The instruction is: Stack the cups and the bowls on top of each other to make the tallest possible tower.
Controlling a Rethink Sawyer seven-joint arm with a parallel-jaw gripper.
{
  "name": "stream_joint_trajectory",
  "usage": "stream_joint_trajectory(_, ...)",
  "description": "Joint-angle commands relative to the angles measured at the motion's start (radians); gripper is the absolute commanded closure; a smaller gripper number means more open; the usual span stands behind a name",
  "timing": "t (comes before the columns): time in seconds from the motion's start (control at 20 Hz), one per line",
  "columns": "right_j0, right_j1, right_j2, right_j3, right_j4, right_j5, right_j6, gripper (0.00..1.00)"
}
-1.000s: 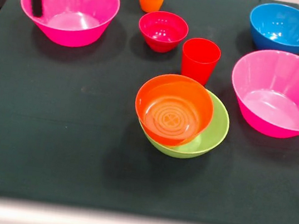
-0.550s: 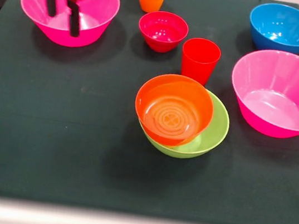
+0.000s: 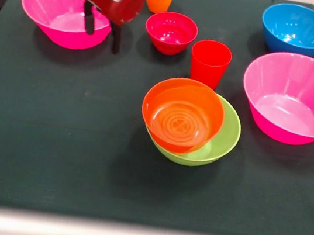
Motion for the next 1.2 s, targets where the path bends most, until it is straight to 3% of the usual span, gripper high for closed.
stream_joint_trajectory(0.05,0.075,0.037,-0.009,0.088,0.019,-0.024,0.189,0.0)
stream_joint_trajectory(0.2,0.114,0.033,-0.036,0.098,0.044,-0.026,0.245,0.0)
stream_joint_trajectory(0.55,0.171,-0.013,-0.056,0.161,0.118,-0.032,0.27,0.0)
stream_joint_trajectory(0.9,0.227,-0.042,-0.069,0.157,0.139,-0.012,0.224,0.0)
stream_joint_trajectory(1.2,0.235,-0.048,-0.041,0.188,0.137,-0.1,0.156,0.0)
